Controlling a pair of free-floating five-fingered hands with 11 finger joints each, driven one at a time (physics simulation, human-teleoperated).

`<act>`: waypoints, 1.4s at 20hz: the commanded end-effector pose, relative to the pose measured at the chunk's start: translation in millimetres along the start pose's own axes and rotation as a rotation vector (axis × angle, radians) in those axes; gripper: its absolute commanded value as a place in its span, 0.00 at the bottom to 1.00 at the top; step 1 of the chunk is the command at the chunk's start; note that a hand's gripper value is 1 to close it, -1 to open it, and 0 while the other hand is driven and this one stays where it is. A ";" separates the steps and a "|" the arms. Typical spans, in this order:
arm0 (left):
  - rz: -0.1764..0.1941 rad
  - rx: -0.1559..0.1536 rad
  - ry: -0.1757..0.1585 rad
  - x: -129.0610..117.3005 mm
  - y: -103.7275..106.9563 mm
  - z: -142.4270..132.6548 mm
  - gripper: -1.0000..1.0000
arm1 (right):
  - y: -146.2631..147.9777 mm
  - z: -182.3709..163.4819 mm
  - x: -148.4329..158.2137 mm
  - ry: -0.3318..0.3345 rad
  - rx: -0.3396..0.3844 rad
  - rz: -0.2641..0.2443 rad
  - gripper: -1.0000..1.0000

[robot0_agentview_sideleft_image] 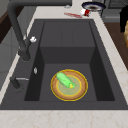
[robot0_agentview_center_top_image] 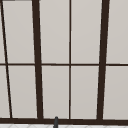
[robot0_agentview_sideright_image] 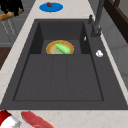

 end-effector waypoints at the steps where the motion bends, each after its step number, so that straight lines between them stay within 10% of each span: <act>1: 0.000 0.000 0.000 0.0 0.0 0.0 0.50 | -7.8 -30.3 5.3 -0.015 0.000 0.023 1.00; 17: 0.000 -0.001 0.001 -0.1 0.0 0.6 0.50 | -4.9 -109.6 15.4 -0.168 0.035 0.062 1.00; 23: 0.000 -0.001 0.001 -0.1 0.0 0.6 0.50 | 24.1 -120.8 33.2 -0.088 0.047 0.045 1.00; 28: 0.000 -0.001 0.001 -0.1 0.0 0.6 0.50 | 51.5 -148.1 24.4 -0.209 0.114 0.083 1.00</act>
